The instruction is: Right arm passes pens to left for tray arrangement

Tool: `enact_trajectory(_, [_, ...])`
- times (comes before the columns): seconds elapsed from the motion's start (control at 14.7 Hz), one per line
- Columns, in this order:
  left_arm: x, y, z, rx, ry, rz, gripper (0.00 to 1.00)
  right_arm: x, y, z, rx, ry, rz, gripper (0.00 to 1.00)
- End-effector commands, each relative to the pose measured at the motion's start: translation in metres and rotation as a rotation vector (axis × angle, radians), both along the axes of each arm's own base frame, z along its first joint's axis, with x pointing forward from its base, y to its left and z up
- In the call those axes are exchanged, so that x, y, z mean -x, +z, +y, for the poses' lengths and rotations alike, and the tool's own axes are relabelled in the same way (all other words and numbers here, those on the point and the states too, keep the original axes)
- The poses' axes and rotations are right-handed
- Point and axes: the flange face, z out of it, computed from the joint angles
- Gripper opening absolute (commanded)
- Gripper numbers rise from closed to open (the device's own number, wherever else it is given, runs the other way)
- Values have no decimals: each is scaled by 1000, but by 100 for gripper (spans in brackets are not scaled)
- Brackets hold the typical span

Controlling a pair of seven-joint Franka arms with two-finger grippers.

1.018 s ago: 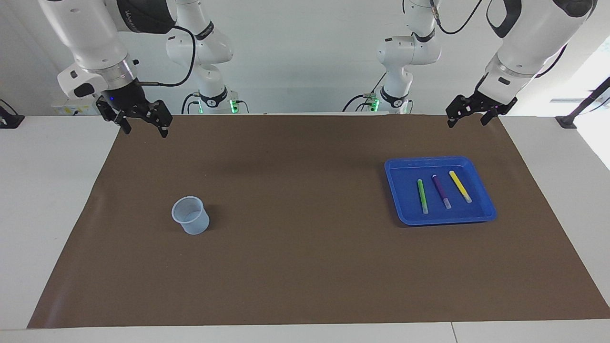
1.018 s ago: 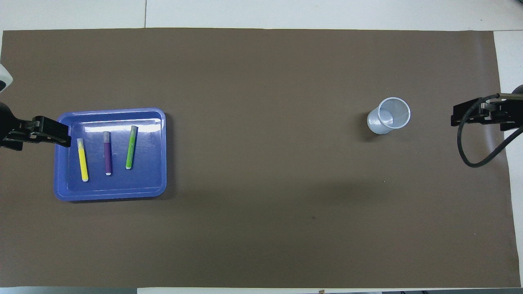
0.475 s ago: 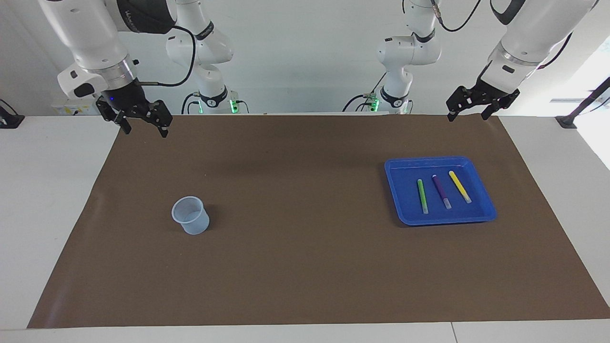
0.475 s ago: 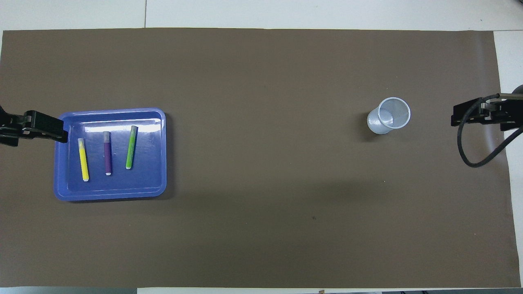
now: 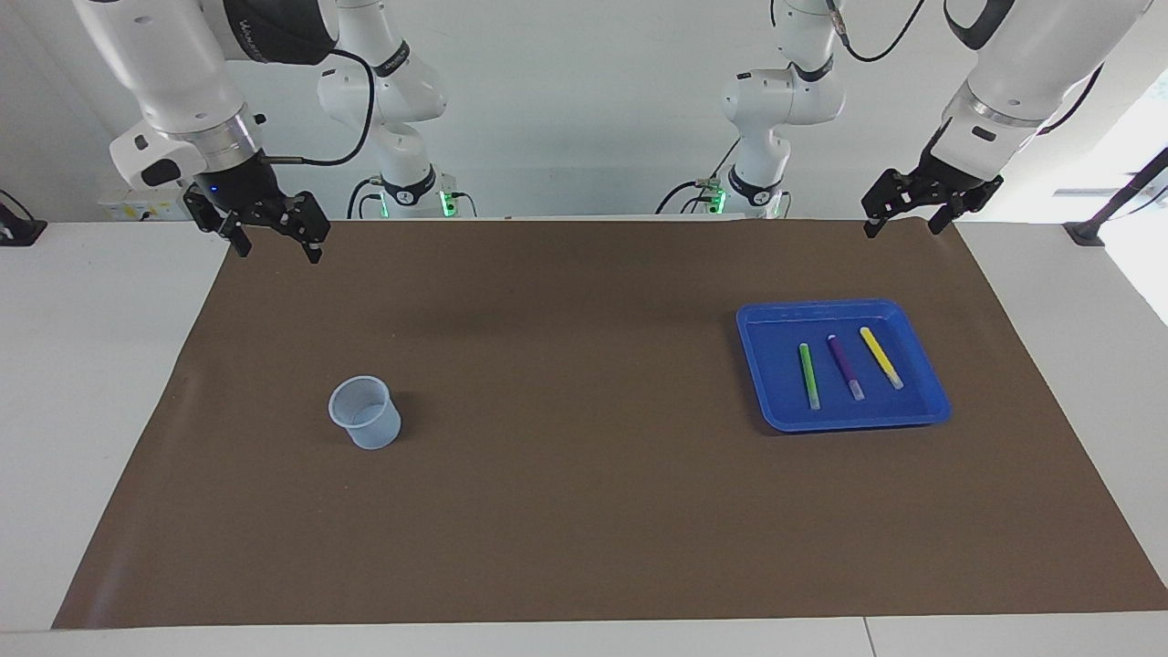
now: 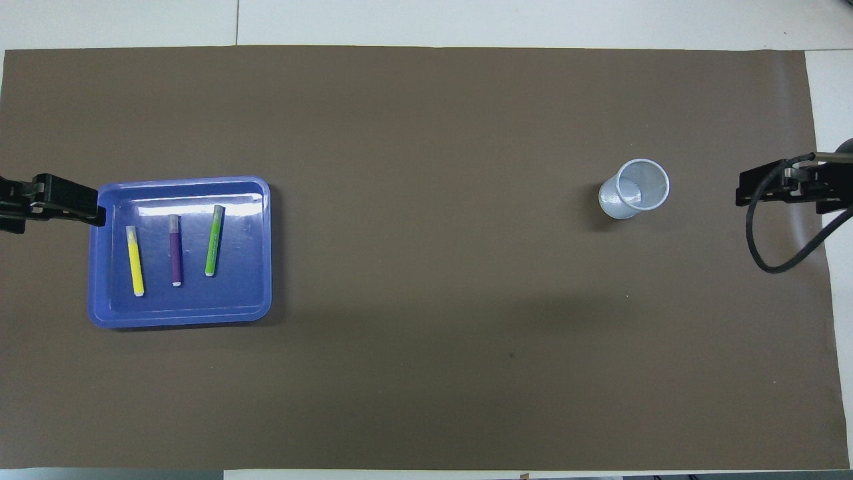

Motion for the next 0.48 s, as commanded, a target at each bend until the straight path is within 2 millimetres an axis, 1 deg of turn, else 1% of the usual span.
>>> enact_trajectory(0.0, [-1, -2, 2, 8, 18, -9, 100, 2, 1, -3, 3, 5, 8, 100])
enact_trajectory(0.41, [-1, -1, 1, 10, 17, -18, 100, 2, 2, 0, 3, 11, 4, 100])
